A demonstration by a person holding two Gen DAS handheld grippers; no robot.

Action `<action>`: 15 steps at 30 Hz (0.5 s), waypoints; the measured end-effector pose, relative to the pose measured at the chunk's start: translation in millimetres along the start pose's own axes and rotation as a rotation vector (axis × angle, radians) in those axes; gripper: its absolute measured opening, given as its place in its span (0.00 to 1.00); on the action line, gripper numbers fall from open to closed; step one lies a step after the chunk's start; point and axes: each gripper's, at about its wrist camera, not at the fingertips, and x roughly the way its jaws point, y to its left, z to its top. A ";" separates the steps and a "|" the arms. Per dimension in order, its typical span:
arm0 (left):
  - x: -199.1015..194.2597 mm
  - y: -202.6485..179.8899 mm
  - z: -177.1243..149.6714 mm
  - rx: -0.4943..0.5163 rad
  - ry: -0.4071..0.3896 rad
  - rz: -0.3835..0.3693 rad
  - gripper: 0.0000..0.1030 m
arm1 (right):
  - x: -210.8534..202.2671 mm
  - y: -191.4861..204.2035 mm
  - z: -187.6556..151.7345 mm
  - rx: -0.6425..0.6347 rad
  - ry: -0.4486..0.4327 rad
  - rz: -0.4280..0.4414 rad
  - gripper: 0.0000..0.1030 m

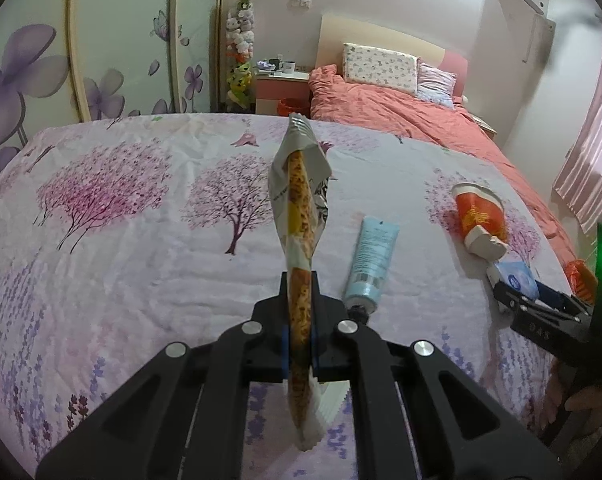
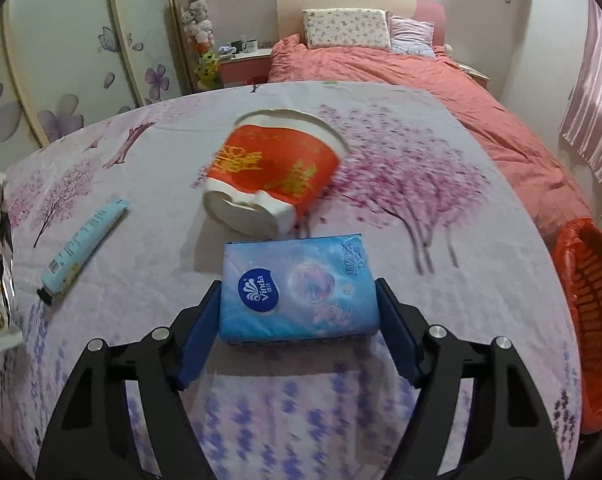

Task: Collect trash
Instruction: 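Grasp the yellow snack wrapper with the left gripper while the right gripper grasps the blue tissue pack, then carry the snack wrapper and tissue pack over the orange basket and open both grippers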

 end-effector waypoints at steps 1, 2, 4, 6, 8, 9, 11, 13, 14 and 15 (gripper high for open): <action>-0.4 -2.4 0.8 0.004 -0.001 -0.003 0.08 | -3.6 -5.5 -2.9 0.003 -0.004 -0.005 0.71; -1.6 -6.2 1.4 0.009 -0.003 -0.007 0.08 | -7.1 -10.8 -4.9 0.007 -0.010 -0.012 0.71; -3.3 -13.6 1.9 0.017 -0.005 -0.015 0.08 | -14.5 -23.3 -7.7 0.026 -0.022 -0.023 0.71; -5.3 -22.5 1.6 0.029 -0.007 -0.027 0.08 | -22.5 -36.2 -10.6 0.054 -0.034 -0.029 0.71; -7.1 -32.7 1.2 0.043 -0.007 -0.037 0.08 | -30.9 -48.9 -12.5 0.083 -0.048 -0.032 0.71; -7.7 -37.9 0.6 0.051 -0.008 -0.044 0.08 | -35.4 -55.5 -12.7 0.099 -0.057 -0.033 0.71; -8.7 -48.5 0.0 0.066 -0.007 -0.057 0.08 | -45.0 -68.2 -15.0 0.128 -0.076 -0.034 0.71; -9.9 -59.5 0.1 0.080 -0.008 -0.070 0.08 | -53.6 -74.7 -15.5 0.147 -0.096 -0.039 0.71; -10.6 -65.0 0.0 0.088 -0.008 -0.076 0.08 | -57.9 -79.0 -16.2 0.154 -0.106 -0.042 0.71; -11.4 -71.8 0.0 0.097 -0.009 -0.084 0.08 | -62.0 -84.2 -17.3 0.160 -0.115 -0.045 0.71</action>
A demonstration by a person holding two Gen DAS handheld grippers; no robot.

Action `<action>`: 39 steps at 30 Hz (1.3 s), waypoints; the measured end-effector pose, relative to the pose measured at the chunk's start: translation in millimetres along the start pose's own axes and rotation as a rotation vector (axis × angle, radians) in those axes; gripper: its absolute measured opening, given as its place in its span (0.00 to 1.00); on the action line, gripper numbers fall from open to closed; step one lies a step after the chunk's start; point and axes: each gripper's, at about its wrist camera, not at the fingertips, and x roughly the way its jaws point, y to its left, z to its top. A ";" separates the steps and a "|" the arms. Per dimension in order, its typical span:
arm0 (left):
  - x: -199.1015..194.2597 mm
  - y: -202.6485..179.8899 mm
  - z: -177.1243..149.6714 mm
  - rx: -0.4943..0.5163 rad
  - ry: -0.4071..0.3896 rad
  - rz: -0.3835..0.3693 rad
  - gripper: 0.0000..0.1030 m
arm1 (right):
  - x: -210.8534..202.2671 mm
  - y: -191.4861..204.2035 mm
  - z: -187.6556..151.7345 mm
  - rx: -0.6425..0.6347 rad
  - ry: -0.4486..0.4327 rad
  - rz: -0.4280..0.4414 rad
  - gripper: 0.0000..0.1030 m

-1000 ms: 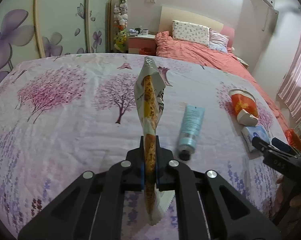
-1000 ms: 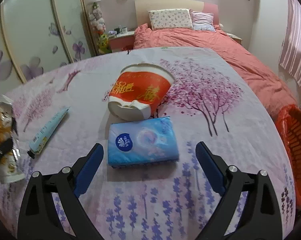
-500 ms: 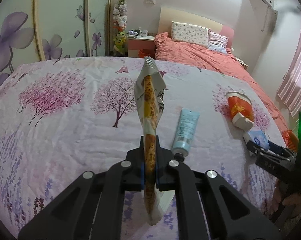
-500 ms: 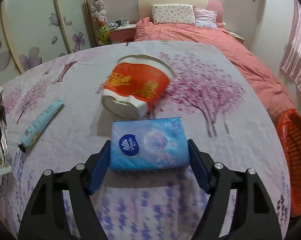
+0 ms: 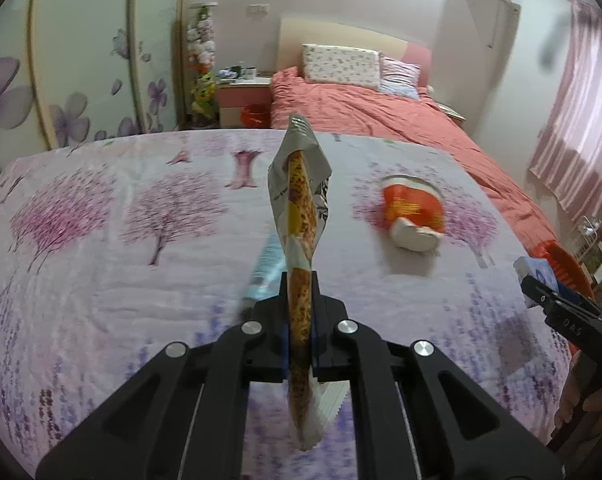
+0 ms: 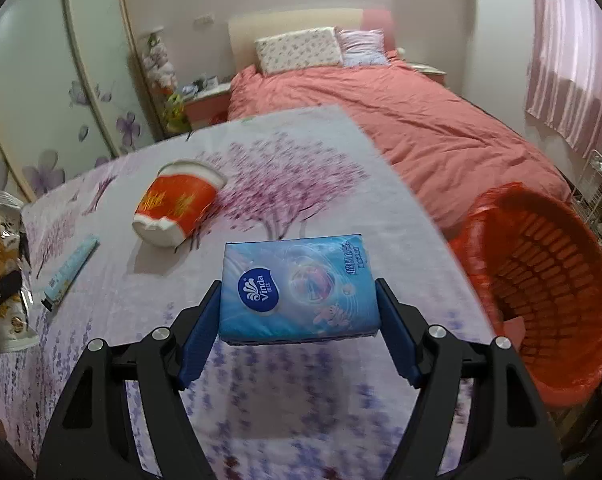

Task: Collect trash
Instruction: 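Carry the snack wrapper and tissue pack over the orange basket and open both grippers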

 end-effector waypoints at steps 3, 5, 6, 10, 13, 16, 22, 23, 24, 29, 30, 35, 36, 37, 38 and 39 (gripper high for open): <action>-0.7 -21.4 2.3 0.029 -0.004 -0.026 0.08 | -11.2 -14.5 0.1 0.020 -0.028 -0.004 0.71; -1.0 -32.4 2.3 0.044 -0.005 -0.040 0.08 | -18.6 -25.7 0.3 0.030 -0.048 -0.009 0.71; -1.1 -41.8 2.7 0.055 -0.006 -0.053 0.08 | -23.0 -31.9 0.6 0.035 -0.059 -0.012 0.71; 0.0 -68.2 3.4 0.086 -0.004 -0.092 0.08 | -37.3 -47.9 1.3 0.050 -0.100 -0.028 0.71; 0.5 -88.4 3.1 0.107 -0.001 -0.126 0.08 | -46.6 -60.5 1.0 0.065 -0.128 -0.041 0.71; -0.5 -107.8 2.2 0.130 -0.002 -0.154 0.08 | -53.0 -72.9 0.0 0.081 -0.149 -0.051 0.71; -0.8 -138.3 -0.9 0.169 0.000 -0.193 0.08 | -59.6 -89.1 -3.4 0.103 -0.176 -0.068 0.71; -1.0 -141.2 -1.0 0.173 0.001 -0.200 0.08 | -60.6 -92.2 -3.8 0.109 -0.181 -0.069 0.71; -1.7 -146.1 -1.2 0.177 0.001 -0.208 0.08 | -61.8 -95.1 -3.9 0.113 -0.184 -0.070 0.71; -5.0 -170.9 -0.7 0.200 0.002 -0.259 0.08 | -69.1 -111.5 -4.5 0.137 -0.211 -0.087 0.71; -5.6 -175.2 -0.8 0.205 0.001 -0.266 0.08 | -69.9 -113.4 -4.5 0.141 -0.215 -0.090 0.71; -5.9 -203.6 -3.5 0.233 0.007 -0.321 0.08 | -75.6 -132.0 -5.5 0.171 -0.238 -0.113 0.71; -5.3 -211.9 -4.0 0.239 0.010 -0.339 0.08 | -77.1 -135.5 -6.1 0.177 -0.243 -0.117 0.71; -4.5 -218.2 -4.4 0.244 0.012 -0.349 0.08 | -78.0 -139.6 -5.1 0.183 -0.247 -0.121 0.71; -3.6 -226.9 -4.6 0.250 0.015 -0.363 0.08 | -79.8 -145.4 -4.8 0.192 -0.253 -0.127 0.71; -2.7 -232.8 -4.4 0.255 0.017 -0.372 0.08 | -81.4 -149.6 -4.8 0.199 -0.258 -0.130 0.71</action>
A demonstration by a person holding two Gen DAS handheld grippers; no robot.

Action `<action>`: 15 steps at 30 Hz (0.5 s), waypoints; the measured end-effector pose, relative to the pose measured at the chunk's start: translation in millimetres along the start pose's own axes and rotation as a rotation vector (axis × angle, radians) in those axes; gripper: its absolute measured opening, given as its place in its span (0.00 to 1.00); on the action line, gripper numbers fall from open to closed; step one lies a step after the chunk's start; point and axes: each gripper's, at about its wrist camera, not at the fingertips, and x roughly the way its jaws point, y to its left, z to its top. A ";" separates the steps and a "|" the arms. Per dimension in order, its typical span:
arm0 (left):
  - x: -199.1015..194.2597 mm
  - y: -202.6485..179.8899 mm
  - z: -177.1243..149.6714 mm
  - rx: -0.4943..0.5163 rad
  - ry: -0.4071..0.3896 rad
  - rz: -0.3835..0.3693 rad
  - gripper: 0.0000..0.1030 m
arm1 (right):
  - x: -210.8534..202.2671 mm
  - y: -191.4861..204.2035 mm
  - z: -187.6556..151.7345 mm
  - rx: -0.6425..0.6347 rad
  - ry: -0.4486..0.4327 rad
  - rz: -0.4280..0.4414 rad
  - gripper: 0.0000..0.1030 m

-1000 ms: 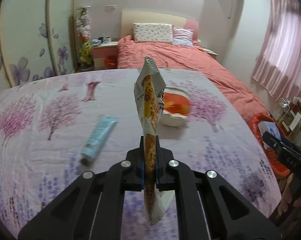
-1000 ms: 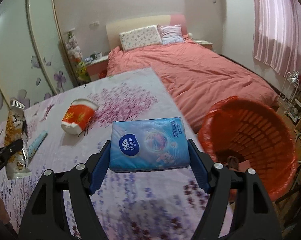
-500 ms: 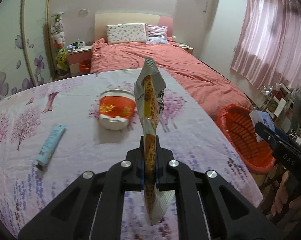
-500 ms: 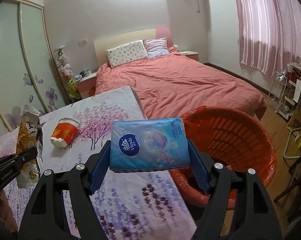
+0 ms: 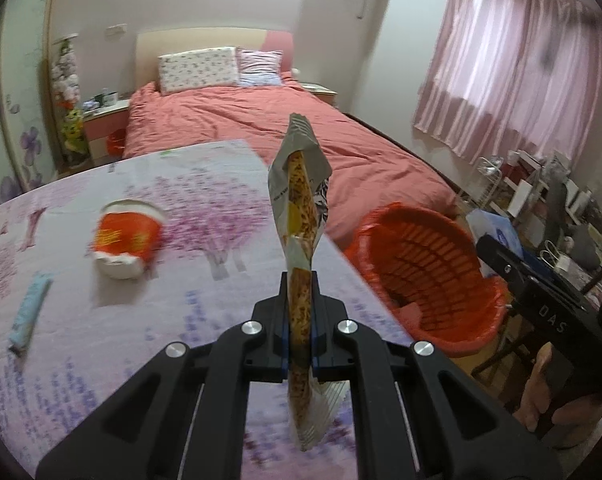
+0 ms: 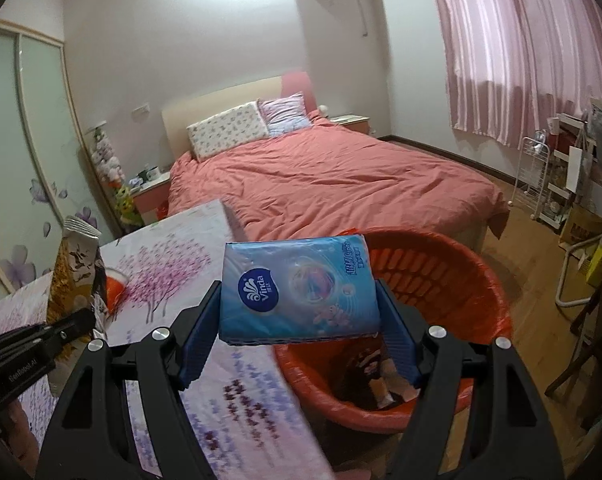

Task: Collect trash
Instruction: 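Carry the snack wrapper and tissue pack over the orange basket and open both grippers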

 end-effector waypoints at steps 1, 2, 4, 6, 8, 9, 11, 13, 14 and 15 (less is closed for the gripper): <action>3.3 -6.4 1.1 0.006 0.003 -0.014 0.08 | -0.6 -5.4 1.6 0.008 -0.005 -0.006 0.71; 7.8 -14.2 3.2 0.012 0.006 -0.031 0.08 | -1.6 -10.3 2.6 0.014 -0.010 -0.013 0.71; 15.5 -27.6 5.9 0.023 0.011 -0.058 0.08 | 0.0 -21.2 5.5 0.028 -0.016 -0.025 0.71; 23.8 -41.7 8.1 0.036 0.018 -0.085 0.08 | 2.3 -31.7 8.2 0.046 -0.018 -0.037 0.71; 34.6 -60.3 12.0 0.054 0.027 -0.119 0.08 | 5.4 -43.0 11.5 0.065 -0.020 -0.047 0.71; 39.8 -69.1 13.5 0.064 0.031 -0.132 0.08 | 6.6 -44.9 12.0 0.073 -0.021 -0.050 0.71; 50.9 -85.2 15.4 0.084 0.041 -0.154 0.08 | 10.0 -55.3 14.3 0.093 -0.022 -0.055 0.71; 61.3 -99.1 16.2 0.099 0.052 -0.173 0.08 | 14.7 -62.5 16.2 0.112 -0.021 -0.057 0.71; 68.5 -106.6 16.7 0.106 0.062 -0.183 0.08 | 17.3 -66.7 17.0 0.122 -0.020 -0.056 0.71; 75.2 -112.5 16.3 0.112 0.070 -0.190 0.08 | 18.9 -69.7 16.6 0.131 -0.018 -0.055 0.71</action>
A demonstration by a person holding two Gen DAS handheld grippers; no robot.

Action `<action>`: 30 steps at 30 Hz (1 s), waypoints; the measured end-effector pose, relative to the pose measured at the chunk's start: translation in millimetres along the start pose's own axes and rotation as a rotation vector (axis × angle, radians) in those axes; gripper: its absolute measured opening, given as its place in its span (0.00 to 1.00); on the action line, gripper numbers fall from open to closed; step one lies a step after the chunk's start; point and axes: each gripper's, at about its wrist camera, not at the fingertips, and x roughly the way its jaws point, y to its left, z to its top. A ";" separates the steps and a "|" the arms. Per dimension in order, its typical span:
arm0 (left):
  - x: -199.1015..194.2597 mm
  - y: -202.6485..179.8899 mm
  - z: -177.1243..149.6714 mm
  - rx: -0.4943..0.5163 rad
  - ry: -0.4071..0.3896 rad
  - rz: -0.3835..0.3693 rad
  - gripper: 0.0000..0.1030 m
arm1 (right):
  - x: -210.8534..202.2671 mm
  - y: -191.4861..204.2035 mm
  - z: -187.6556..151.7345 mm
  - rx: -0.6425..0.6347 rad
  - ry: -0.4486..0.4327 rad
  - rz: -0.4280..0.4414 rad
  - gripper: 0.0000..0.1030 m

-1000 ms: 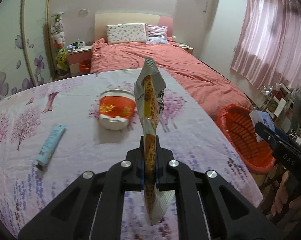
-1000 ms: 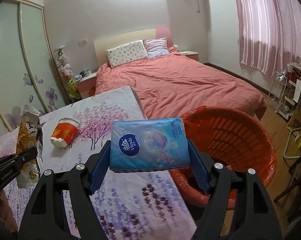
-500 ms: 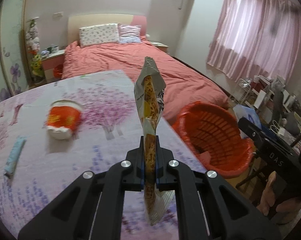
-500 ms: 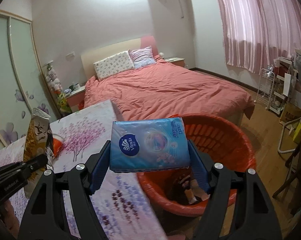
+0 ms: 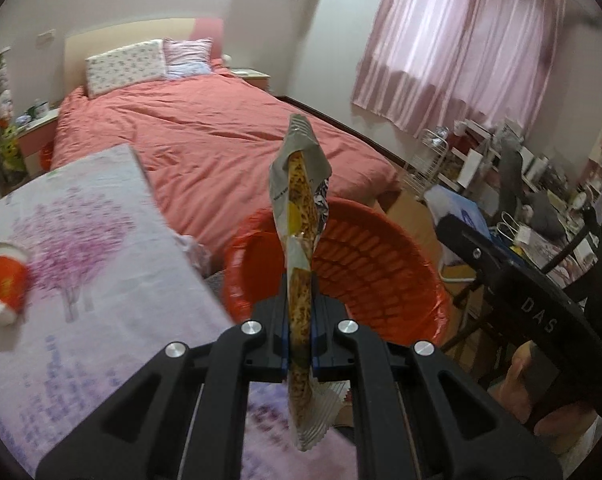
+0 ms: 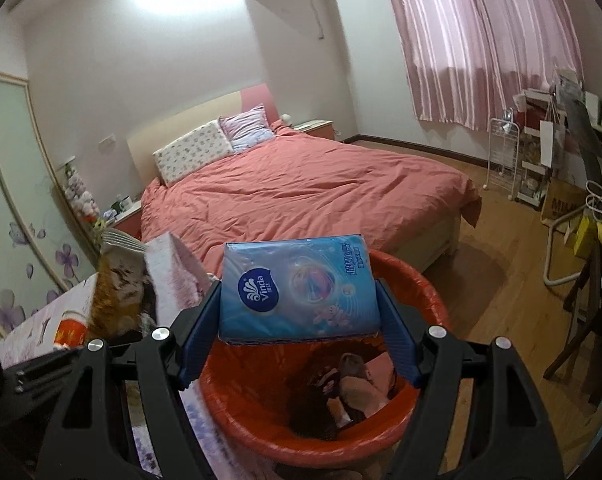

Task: Collect trash
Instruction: 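Carry the snack wrapper and tissue pack over the orange basket and open both grippers, then move both open grippers back over the bed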

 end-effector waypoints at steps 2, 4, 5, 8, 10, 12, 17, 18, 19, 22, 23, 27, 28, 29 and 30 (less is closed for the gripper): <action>11.7 -4.9 1.1 0.005 0.014 -0.011 0.09 | 5.7 -6.8 2.3 0.019 0.006 0.003 0.71; 26.9 -10.8 3.1 0.011 0.034 -0.018 0.09 | 11.6 -13.2 3.0 0.035 0.010 0.003 0.71; 34.4 -12.9 3.1 0.013 0.045 -0.015 0.10 | 15.7 -15.7 3.3 0.043 0.013 0.002 0.71; 47.7 -11.7 2.5 0.008 0.065 0.002 0.27 | 24.3 -23.2 2.2 0.065 0.032 0.015 0.72; 53.8 -7.4 1.3 -0.007 0.073 0.029 0.41 | 27.5 -25.5 0.4 0.082 0.040 0.016 0.73; 56.7 -0.3 -1.2 -0.023 0.089 0.034 0.41 | 31.3 -28.6 -2.2 0.097 0.056 0.022 0.75; 50.7 23.8 -6.1 -0.043 0.092 0.094 0.42 | 30.1 -30.0 -4.1 0.087 0.067 0.003 0.76; 48.8 27.7 -7.0 -0.045 0.090 0.105 0.43 | 27.8 -26.7 -4.9 0.074 0.064 -0.005 0.76; 45.3 32.4 -8.4 -0.047 0.086 0.120 0.44 | 25.7 -23.8 -5.8 0.060 0.062 -0.012 0.76; 33.3 44.0 -13.4 -0.041 0.073 0.164 0.48 | 20.6 -13.5 -6.1 0.020 0.053 -0.030 0.76; 29.1 46.6 -14.3 -0.038 0.069 0.178 0.48 | 18.4 -8.9 -6.3 0.006 0.048 -0.035 0.76; 8.1 66.7 -23.0 -0.044 0.059 0.231 0.52 | 14.9 7.6 -7.7 -0.047 0.041 -0.044 0.76; 1.0 74.3 -26.2 -0.050 0.055 0.247 0.54 | 13.6 12.9 -9.2 -0.059 0.042 -0.042 0.76; -4.6 80.0 -28.6 -0.055 0.051 0.259 0.55 | 13.0 18.0 -10.7 -0.071 0.046 -0.038 0.76; -13.4 90.4 -33.1 -0.064 0.047 0.280 0.56 | 12.9 21.8 -10.6 -0.079 0.050 -0.033 0.76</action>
